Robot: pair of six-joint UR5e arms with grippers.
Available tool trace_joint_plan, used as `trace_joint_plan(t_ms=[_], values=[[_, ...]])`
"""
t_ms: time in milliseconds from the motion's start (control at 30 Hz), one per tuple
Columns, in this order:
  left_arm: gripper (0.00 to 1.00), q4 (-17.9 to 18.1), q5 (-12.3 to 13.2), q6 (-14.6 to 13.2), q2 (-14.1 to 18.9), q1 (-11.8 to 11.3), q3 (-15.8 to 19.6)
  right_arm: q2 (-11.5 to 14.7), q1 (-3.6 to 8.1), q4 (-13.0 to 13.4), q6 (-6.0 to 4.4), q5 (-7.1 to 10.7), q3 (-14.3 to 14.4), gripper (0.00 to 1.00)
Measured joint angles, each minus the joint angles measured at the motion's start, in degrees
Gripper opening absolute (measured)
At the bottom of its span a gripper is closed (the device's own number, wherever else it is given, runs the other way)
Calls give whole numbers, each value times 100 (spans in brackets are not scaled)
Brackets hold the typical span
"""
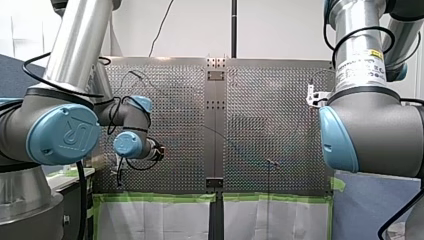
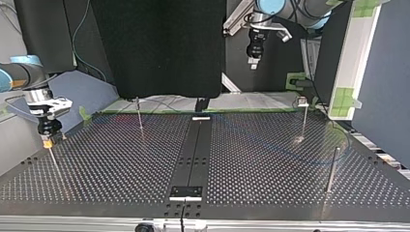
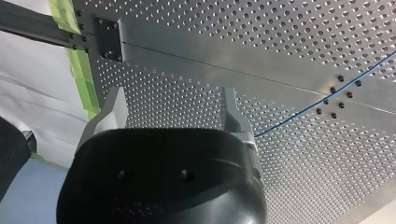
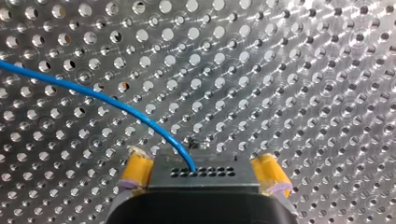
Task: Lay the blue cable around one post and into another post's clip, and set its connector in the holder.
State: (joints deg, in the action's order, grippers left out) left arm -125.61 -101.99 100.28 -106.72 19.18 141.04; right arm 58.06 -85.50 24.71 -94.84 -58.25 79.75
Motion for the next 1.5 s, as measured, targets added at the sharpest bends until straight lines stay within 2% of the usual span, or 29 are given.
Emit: trace_joint_plan(t_ms=[833,1300,1500], values=[[100,8,0,0,1,-9,1,0,-12,-10,-10,-224,1,100],[100,3,0,0,0,-9,0,0,-13,-26,-10,-453,0,100],[100,8,0,0,0,-13,0,0,-10,-44,-10,-618,1,100]])
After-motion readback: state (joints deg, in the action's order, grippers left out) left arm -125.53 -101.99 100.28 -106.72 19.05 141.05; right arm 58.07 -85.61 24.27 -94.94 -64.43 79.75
